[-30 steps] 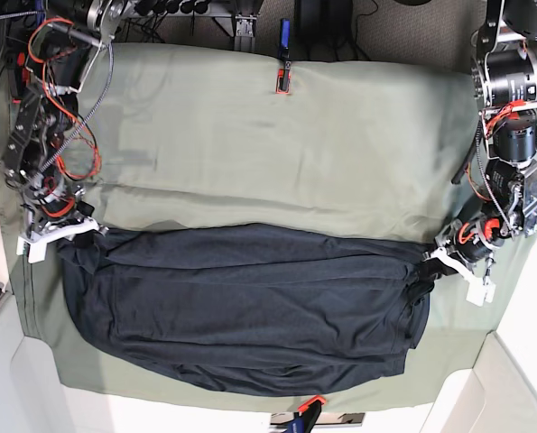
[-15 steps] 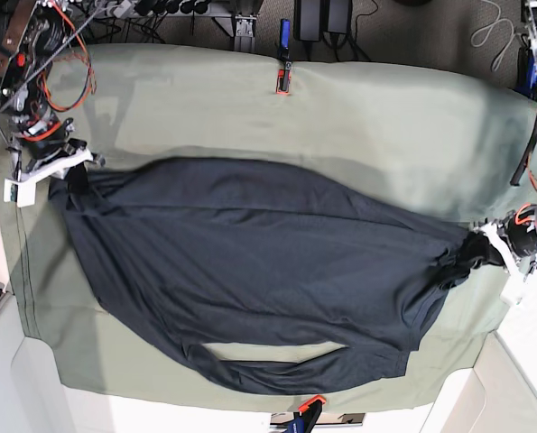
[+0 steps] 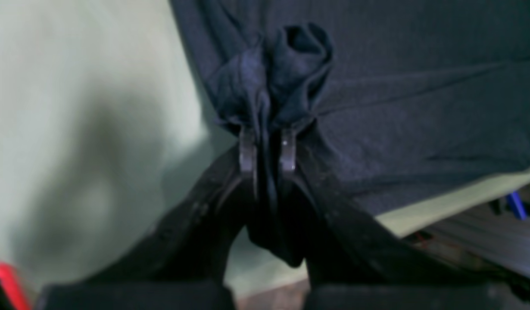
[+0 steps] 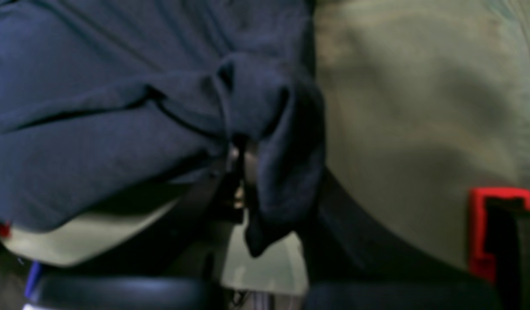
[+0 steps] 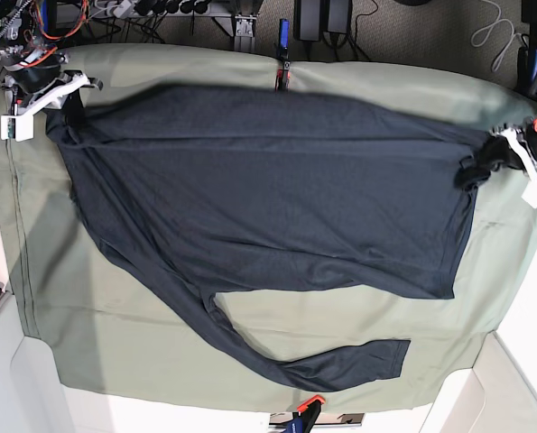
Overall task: Fold the T-shirt properly
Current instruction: 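Drag the shirt with both grippers to spread it flat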
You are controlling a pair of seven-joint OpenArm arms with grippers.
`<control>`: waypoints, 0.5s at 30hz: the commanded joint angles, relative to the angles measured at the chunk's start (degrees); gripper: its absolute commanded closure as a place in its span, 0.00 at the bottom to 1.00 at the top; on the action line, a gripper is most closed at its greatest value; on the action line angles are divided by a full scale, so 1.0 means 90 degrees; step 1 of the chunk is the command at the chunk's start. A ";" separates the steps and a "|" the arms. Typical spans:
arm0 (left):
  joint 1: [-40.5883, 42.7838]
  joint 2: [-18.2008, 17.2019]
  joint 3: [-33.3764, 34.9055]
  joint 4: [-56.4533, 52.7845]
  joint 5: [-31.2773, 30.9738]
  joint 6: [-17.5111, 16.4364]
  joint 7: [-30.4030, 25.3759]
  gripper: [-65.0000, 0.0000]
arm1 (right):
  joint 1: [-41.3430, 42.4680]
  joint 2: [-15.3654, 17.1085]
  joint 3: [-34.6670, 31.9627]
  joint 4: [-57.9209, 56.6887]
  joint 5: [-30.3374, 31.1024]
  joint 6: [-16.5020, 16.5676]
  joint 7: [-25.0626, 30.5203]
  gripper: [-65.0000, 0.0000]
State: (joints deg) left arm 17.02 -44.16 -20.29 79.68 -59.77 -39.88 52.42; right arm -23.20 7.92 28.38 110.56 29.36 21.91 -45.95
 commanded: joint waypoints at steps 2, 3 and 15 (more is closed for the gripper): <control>0.0073 0.0041 -0.0080 0.0165 -0.0090 -0.0014 -0.0153 1.00 | 0.0034 0.0107 0.0109 0.0119 0.0000 -0.0002 0.0270 1.00; 0.0087 0.0170 -0.0080 0.0163 -0.0058 -0.0014 -0.0236 1.00 | 0.0034 0.0107 0.0109 0.0119 0.0000 -0.0002 0.0274 1.00; 0.0085 0.0772 -0.0083 0.0153 0.0906 -0.0014 -0.0899 0.58 | 0.0087 0.0107 0.0109 -0.0131 -0.0384 -0.0032 0.0262 0.58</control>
State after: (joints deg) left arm 18.22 -35.88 -20.34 80.40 -51.18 -39.88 44.80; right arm -22.41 8.25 28.93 108.57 25.28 21.63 -44.66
